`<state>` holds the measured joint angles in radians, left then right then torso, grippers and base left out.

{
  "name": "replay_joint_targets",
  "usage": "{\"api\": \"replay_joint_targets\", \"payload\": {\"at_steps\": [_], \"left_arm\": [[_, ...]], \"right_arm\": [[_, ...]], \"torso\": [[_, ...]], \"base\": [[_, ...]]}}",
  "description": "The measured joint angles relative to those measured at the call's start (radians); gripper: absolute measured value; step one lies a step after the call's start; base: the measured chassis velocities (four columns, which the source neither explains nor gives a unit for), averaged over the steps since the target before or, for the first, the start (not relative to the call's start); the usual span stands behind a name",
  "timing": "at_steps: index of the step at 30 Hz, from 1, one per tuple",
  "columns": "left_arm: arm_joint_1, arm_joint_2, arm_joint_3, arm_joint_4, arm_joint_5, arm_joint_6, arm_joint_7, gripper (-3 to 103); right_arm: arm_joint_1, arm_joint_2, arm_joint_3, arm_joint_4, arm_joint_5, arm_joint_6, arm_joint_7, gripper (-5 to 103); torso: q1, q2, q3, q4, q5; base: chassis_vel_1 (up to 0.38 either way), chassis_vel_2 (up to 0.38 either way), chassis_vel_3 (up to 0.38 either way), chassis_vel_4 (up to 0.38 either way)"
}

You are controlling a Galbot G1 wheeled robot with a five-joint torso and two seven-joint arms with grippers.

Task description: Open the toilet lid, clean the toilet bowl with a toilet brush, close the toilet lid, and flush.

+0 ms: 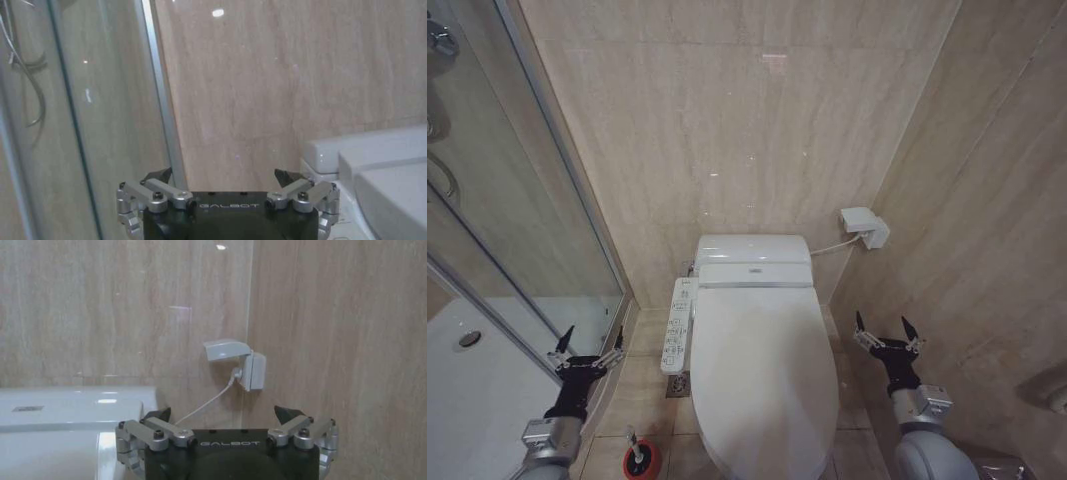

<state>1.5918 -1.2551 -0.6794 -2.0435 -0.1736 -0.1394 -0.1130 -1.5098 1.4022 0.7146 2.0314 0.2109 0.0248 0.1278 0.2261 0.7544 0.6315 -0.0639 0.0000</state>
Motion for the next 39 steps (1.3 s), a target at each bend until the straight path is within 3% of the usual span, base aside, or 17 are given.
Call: {"api": "replay_joint_targets", "payload": {"at_steps": [7,39], "left_arm": [[0.007,-0.011,0.012,0.003,-0.003,-0.017,-0.03,100],[-0.018,-0.032,0.088,0.055,0.042,-0.064,-0.024,100]], "right_arm": [[0.0,0.0,0.0,0.0,0.0,0.0,0.0,100],[0.0,0.0,0.0,0.0,0.0,0.0,0.0,100]], "torso": [[0.0,0.0,0.0,-0.0001,0.0],[0.0,0.0,0.0,0.0,0.0001]], "base": [[0.0,0.0,0.0,0.0],[-0.013,0.014,0.019,-0.013]]}}
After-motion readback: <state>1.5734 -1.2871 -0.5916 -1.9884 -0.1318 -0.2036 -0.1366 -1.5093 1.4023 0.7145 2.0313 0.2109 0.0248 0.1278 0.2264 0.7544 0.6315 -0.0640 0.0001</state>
